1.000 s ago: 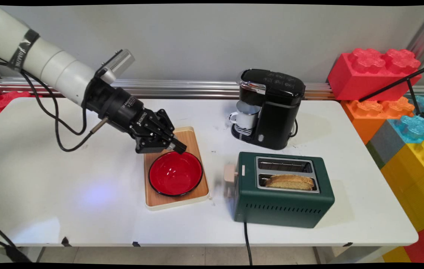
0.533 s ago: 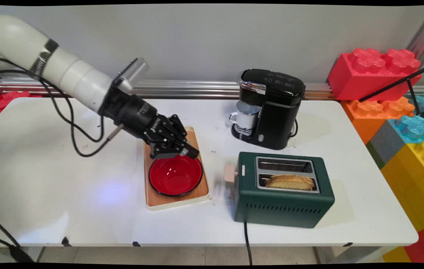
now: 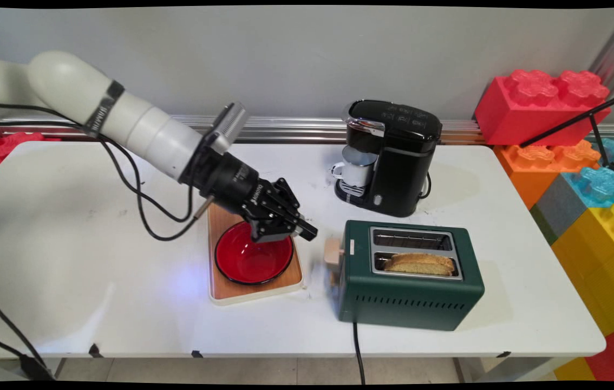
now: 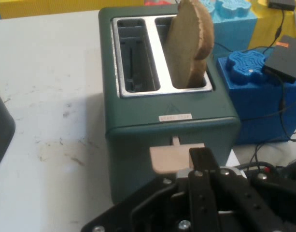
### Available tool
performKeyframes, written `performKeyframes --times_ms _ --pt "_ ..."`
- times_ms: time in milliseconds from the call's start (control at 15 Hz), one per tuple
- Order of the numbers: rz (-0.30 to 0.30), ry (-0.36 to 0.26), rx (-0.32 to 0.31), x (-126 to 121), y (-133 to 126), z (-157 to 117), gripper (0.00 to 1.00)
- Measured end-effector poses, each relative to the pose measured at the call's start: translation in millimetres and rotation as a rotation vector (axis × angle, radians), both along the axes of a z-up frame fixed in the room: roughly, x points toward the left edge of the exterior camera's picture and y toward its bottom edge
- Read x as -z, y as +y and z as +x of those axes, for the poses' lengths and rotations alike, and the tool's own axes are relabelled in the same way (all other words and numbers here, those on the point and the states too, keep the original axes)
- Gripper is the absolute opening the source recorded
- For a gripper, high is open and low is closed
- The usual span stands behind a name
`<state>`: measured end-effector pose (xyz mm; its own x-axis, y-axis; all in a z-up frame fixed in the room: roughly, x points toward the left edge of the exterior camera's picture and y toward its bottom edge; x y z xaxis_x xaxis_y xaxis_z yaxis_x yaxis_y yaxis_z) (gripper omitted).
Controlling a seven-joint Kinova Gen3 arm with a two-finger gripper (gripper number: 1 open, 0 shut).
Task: Press the toaster switch
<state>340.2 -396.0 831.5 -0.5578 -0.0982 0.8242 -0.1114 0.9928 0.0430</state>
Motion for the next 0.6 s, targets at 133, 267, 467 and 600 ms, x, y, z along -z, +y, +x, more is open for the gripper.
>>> performKeyframes --times_ms 133,267,467,600 --pt "0.000 0.004 -0.005 5 -2 -7 0.00" --pt "0.001 0.008 -0.010 9 -3 -13 0.00" --pt "0.004 0.011 -0.012 15 -4 -20 0.00" --pt "0.006 0.011 -0.016 19 -5 -25 0.00"
